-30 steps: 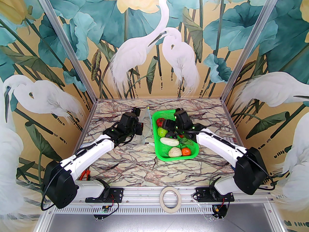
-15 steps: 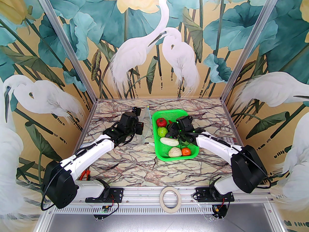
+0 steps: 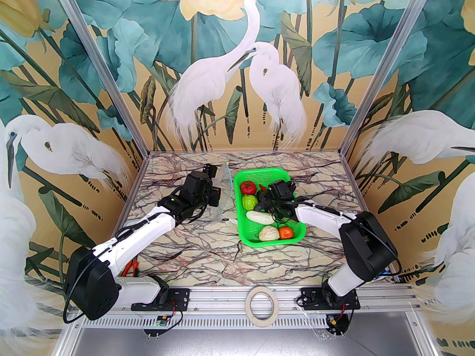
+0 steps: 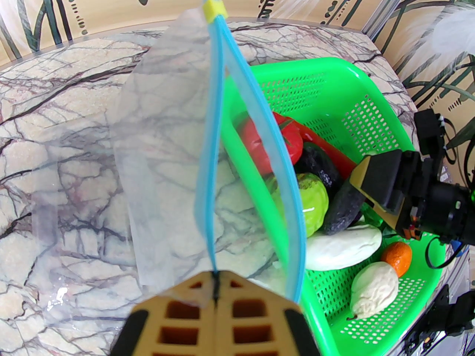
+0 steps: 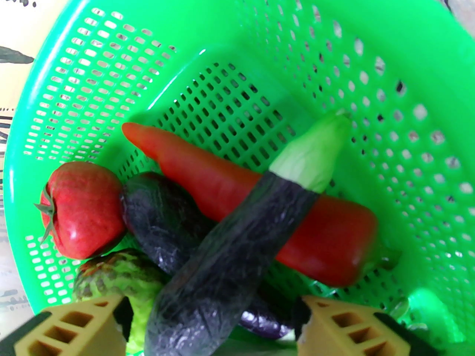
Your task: Place the food in the zip-top bag and seal the zipper
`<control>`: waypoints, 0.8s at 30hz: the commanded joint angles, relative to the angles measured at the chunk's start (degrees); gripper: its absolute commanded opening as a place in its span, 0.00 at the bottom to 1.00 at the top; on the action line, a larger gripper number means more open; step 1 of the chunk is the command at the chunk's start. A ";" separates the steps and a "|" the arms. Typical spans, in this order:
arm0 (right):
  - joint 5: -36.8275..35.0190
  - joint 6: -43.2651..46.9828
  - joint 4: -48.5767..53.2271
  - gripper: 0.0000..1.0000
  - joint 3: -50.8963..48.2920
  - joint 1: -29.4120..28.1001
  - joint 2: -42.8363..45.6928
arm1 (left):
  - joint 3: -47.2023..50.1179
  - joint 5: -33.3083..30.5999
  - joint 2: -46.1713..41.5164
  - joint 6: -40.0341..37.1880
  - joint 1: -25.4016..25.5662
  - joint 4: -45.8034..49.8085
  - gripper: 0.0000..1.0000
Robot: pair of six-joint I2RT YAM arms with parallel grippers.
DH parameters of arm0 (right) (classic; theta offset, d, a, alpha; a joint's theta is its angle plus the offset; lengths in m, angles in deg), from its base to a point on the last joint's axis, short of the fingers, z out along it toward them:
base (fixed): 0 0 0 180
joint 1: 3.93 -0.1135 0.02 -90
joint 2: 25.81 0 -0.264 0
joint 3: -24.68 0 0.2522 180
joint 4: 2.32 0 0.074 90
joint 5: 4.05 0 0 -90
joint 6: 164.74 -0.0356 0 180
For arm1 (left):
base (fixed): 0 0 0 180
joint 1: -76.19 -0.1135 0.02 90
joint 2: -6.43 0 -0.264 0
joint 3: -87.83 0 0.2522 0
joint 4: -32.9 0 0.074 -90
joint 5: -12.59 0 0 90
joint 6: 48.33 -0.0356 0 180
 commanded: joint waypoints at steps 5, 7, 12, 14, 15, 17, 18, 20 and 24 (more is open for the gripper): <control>0.78 -0.11 -3.14 0.34 1.24 0.29 -3.00 | 0.89 1.61 0.58 -0.99 -1.14 -1.50 0.00; 1.31 0.50 -3.22 0.33 1.42 0.27 -2.94 | 0.88 1.94 0.60 -0.91 -1.19 -1.56 0.00; 0.53 3.63 -3.38 0.23 1.59 0.04 -0.34 | -0.05 3.36 1.52 -0.90 -1.19 -0.64 0.00; -0.38 6.40 -3.19 0.21 2.23 -0.16 1.32 | -0.76 4.35 2.12 -0.70 -1.19 -0.16 0.00; -1.13 7.61 -3.16 0.20 2.46 -0.59 2.10 | -1.12 4.96 2.39 -0.55 -1.19 0.07 0.00; -2.07 10.88 -3.68 0.20 3.37 -1.39 3.87 | -1.86 5.95 2.84 -0.21 -1.19 0.37 0.00; -2.87 12.33 -4.27 0.19 3.74 -2.06 4.91 | -2.23 6.32 2.97 -0.12 -1.19 0.55 0.00; -3.49 15.42 -5.26 0.19 4.70 -3.46 6.62 | -3.09 6.95 3.44 -0.04 -1.19 1.04 0.00; -2.14 19.48 -8.47 0.19 6.97 -6.53 8.99 | -4.46 8.52 4.16 0.48 -1.19 1.80 0.00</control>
